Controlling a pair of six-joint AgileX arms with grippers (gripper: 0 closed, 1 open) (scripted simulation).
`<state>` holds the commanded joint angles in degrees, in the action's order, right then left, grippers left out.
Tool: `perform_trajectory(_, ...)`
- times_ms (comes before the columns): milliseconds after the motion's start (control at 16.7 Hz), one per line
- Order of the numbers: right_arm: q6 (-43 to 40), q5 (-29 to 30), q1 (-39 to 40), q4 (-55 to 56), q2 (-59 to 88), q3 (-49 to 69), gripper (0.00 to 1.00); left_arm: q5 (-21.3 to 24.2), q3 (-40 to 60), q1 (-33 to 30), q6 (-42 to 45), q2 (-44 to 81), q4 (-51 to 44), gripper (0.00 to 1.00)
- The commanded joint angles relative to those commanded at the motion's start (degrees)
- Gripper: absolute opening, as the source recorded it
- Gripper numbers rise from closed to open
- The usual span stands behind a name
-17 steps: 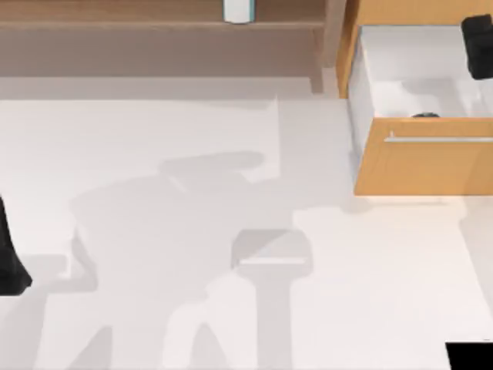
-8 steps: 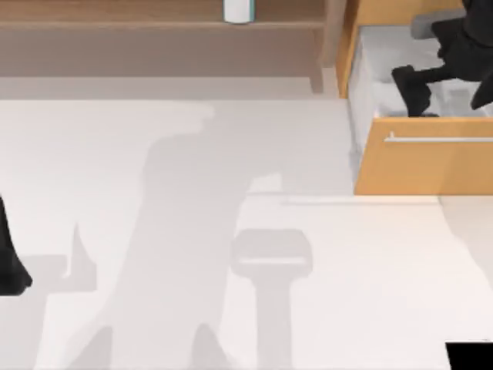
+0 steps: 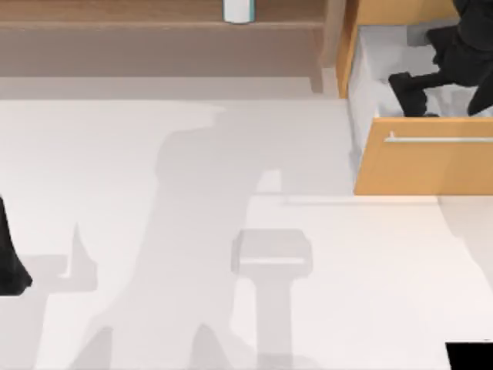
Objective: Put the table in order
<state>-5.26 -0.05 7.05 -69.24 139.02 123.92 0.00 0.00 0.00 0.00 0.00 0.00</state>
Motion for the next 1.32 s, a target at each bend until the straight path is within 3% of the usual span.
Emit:
perform_trajectory(840,0.1,0.0,0.3,5.3,1.6,-3.7,1.00,0.0,0.0,0.0,0.0,0.0,0.0,1.00)
perform_trajectory(1320,0.1,0.0,0.3,5.3,1.6,-3.7,0.40,0.0,0.0,0.0,0.0,0.0,0.0,1.00)
